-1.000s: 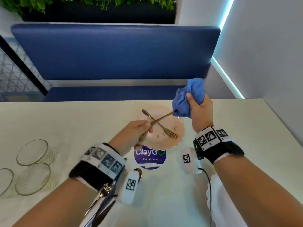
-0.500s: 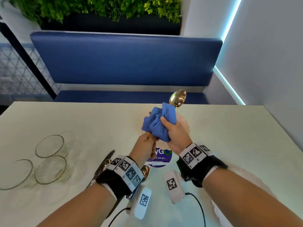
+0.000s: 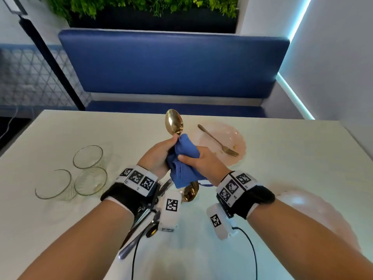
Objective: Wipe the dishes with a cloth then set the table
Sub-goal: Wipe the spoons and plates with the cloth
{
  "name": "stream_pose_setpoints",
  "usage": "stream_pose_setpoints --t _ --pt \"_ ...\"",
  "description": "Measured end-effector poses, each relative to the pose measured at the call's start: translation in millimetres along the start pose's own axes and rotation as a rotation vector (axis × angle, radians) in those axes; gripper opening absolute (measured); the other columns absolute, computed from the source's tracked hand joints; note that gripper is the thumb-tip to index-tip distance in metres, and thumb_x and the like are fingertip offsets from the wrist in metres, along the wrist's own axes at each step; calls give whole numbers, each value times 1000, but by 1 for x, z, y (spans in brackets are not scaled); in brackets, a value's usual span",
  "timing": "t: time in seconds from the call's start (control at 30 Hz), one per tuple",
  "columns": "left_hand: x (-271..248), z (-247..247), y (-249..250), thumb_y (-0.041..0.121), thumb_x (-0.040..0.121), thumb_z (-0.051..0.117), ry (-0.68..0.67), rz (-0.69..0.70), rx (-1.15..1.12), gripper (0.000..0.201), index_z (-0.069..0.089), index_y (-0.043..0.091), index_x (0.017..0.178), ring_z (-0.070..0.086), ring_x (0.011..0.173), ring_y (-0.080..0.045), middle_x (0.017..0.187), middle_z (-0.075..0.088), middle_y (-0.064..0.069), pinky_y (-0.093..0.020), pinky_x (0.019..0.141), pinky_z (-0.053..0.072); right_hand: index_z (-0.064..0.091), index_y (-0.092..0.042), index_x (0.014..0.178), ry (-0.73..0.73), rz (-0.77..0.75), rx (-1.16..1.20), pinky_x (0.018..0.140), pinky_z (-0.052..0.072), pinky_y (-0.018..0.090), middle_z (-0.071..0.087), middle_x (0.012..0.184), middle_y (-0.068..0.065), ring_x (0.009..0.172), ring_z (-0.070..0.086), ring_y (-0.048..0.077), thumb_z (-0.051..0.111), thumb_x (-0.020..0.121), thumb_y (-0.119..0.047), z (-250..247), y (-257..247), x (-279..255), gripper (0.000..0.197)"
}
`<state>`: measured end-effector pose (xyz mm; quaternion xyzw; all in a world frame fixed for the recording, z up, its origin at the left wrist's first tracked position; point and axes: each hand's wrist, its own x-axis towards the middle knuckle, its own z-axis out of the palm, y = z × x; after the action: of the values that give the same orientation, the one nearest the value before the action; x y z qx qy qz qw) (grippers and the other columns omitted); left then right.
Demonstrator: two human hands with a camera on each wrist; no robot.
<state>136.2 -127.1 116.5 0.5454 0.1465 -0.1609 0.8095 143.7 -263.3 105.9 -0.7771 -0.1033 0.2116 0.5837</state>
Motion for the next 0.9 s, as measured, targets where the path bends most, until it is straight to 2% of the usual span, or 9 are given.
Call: stream_pose_setpoints --t 0.13,0.2,0.3,0.4,0.47,0.57,0.63,0.8,0.9 --pt "-7 -17 -6 33 96 43 104 -48 -25 22 60 19 92 58 80 -13 87 64 1 -24 65 53 63 4 93 -28 58 14 74 45 32 65 87 18 78 56 22 65 86 -22 13 12 -7 26" --pt "-9 -28 -7 28 97 44 134 -63 -86 22 61 19 86 57 85 -12 79 70 5 -26 78 49 64 -7 80 -105 64 -38 70 45 26 65 81 12 74 57 19 64 88 -22 19 19 -14 17" --pt "-12 -31 -9 21 99 38 240 -16 -187 27 57 15 81 55 75 -12 60 68 5 -25 71 45 58 -20 69 -148 72 -129 64 41 23 63 77 7 71 55 19 63 88 -26 24 25 -21 21" --pt "-14 -35 -9 20 100 38 359 105 -361 27 53 10 80 51 65 -14 66 58 -1 -26 67 45 57 -10 68 -218 106 -217 64 38 27 60 71 12 66 52 19 66 86 -27 14 35 -28 26" --pt "-14 -55 -5 20 99 40 417 165 -337 24 53 11 81 51 66 -13 72 55 -1 -26 67 45 63 -2 84 -244 136 -246 73 44 34 64 83 19 76 56 22 66 86 -27 4 44 -36 25" --pt "-20 -80 -16 17 97 44 349 62 -58 19 57 10 84 51 72 -15 78 53 -3 -28 69 44 62 -3 108 -111 195 48 95 46 39 66 107 13 100 61 25 57 91 -21 -20 46 -44 25" --pt "-25 -83 -41 19 96 46 292 -66 331 19 62 11 90 53 78 -18 85 58 -5 -30 75 45 56 -1 120 -23 204 224 102 44 40 63 120 14 112 59 26 53 93 -20 -36 40 -41 33" --pt "-25 -76 -83 18 94 50 336 -86 856 23 65 3 100 56 66 -20 78 59 -5 -19 59 42 56 -10 117 74 175 384 84 51 26 64 110 4 101 61 16 48 96 -24 -65 23 -35 27" --pt "-18 -73 -92 21 92 54 352 -99 1088 27 62 0 107 59 100 -30 101 62 -13 -32 85 43 51 -9 125 110 183 422 74 54 23 63 111 5 98 61 15 47 97 -24 -82 21 -36 33"
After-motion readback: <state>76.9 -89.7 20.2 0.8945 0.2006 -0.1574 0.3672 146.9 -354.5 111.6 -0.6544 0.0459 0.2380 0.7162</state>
